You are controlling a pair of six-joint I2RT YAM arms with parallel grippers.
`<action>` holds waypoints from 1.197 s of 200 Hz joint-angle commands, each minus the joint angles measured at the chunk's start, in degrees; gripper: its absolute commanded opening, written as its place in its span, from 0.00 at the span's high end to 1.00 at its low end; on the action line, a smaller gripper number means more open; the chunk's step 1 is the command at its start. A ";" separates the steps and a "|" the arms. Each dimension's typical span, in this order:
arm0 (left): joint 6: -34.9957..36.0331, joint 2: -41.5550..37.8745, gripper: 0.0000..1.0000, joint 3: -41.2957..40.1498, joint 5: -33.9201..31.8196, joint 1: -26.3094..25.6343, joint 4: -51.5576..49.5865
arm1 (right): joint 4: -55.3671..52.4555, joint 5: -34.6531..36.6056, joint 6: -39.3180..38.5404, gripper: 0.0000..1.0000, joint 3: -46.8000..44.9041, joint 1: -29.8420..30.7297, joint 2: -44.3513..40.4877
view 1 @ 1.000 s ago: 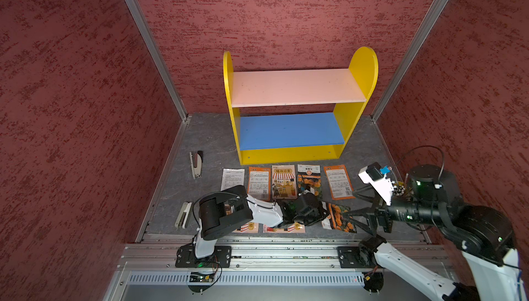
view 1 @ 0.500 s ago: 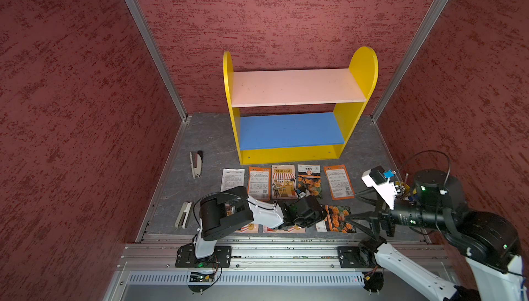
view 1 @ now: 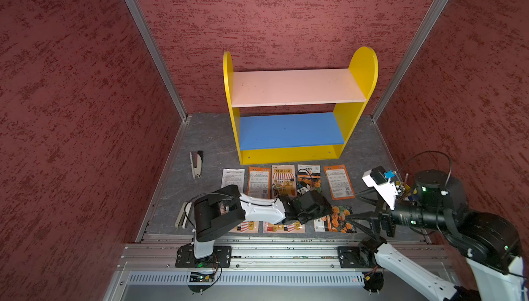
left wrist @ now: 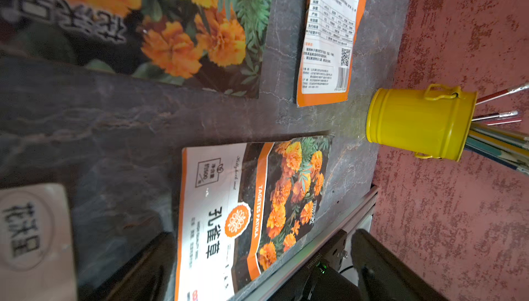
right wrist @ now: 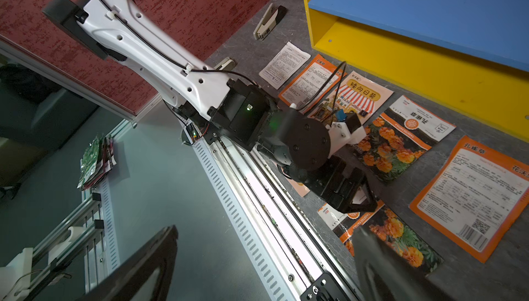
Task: Take the seed bag off the shelf
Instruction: Place the seed packet at the center of the board, then reset both arms
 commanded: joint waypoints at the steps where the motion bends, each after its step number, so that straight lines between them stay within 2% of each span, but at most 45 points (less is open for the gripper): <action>1: 3.76 -3.80 0.00 1.17 -1.41 0.90 -4.35 | 1.37 0.88 0.49 0.02 -0.87 -0.05 -0.70; 26: 9.34 -8.05 0.00 1.04 0.22 2.07 -3.48 | 5.91 -0.71 1.84 0.02 -2.86 -0.03 -1.41; 49: 17.33 -12.70 0.00 0.27 0.43 3.89 -4.25 | 12.97 -0.48 4.32 0.02 -6.47 -0.02 -2.41; 95: 35.14 -23.93 0.00 -2.75 1.77 11.36 -10.66 | 26.16 -0.20 7.24 0.02 -14.64 0.00 -1.52; 105: 37.42 -26.74 0.00 -3.31 -0.91 12.94 -13.92 | 28.99 1.41 7.95 0.02 -16.43 -0.11 -1.01; 125: 41.32 -31.74 0.00 -3.85 -4.66 17.77 -21.23 | 34.73 7.05 8.82 0.02 -19.82 -0.05 -0.24; 183: 50.86 -47.30 0.00 -9.24 -6.88 36.00 -29.69 | 53.00 25.99 6.30 0.01 -31.81 -0.14 2.05; 222: 54.91 -54.25 0.00 -16.69 -14.91 45.49 -26.19 | 69.01 39.99 2.63 0.02 -41.50 -0.30 6.07; 239: 57.45 -56.03 0.00 -20.59 -13.40 50.22 -21.59 | 77.05 44.21 0.17 0.02 -45.50 -0.87 7.83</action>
